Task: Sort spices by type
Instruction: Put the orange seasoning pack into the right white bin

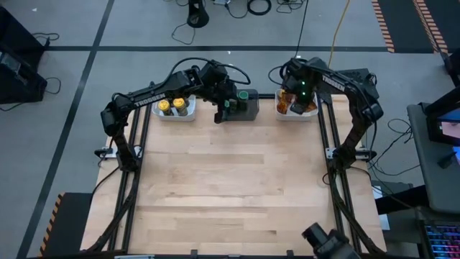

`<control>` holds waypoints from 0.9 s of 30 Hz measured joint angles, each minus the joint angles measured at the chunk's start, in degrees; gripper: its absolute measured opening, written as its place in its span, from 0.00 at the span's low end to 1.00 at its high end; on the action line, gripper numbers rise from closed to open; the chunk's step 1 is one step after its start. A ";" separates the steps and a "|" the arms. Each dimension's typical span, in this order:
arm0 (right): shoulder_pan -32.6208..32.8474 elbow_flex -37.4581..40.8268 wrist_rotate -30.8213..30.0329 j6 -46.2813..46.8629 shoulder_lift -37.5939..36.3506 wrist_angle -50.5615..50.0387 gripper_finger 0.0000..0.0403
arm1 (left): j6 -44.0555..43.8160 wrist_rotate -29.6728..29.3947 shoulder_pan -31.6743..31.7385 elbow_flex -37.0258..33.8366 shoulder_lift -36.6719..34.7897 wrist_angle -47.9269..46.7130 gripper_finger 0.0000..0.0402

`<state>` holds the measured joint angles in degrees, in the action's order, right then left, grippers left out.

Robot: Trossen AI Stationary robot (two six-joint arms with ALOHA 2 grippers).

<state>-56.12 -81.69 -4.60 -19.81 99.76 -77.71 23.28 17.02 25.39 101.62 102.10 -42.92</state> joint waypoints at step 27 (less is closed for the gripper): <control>-3.50 0.00 0.59 -1.03 7.03 4.71 0.08 | 1.24 0.02 0.01 0.00 0.00 -0.27 0.69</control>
<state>-59.61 -81.69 -4.01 -20.84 106.78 -73.00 24.51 17.04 25.41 101.62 102.10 -43.20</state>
